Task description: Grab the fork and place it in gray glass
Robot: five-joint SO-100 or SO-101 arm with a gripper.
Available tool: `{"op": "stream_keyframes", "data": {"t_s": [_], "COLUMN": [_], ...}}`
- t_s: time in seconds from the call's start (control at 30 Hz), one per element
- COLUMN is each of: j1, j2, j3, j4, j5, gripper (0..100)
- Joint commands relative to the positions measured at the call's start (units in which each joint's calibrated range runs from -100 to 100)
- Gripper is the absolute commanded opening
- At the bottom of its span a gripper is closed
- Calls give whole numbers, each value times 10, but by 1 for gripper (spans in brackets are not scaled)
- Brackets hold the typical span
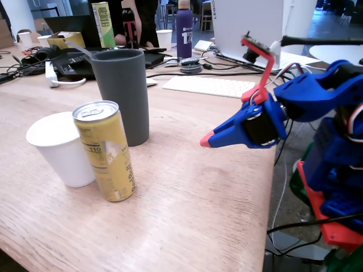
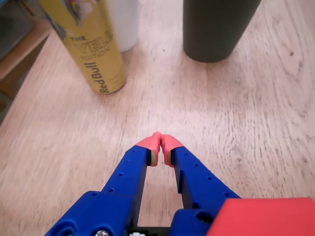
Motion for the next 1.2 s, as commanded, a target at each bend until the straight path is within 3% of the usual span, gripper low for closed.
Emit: {"op": "stream_keyframes", "data": {"t_s": [0.0, 1.17], "j1": [6, -6], "j2": [-5, -5], "j3": [5, 5], "j4": [2, 2], "j5": [5, 5], "gripper": [0, 0]}}
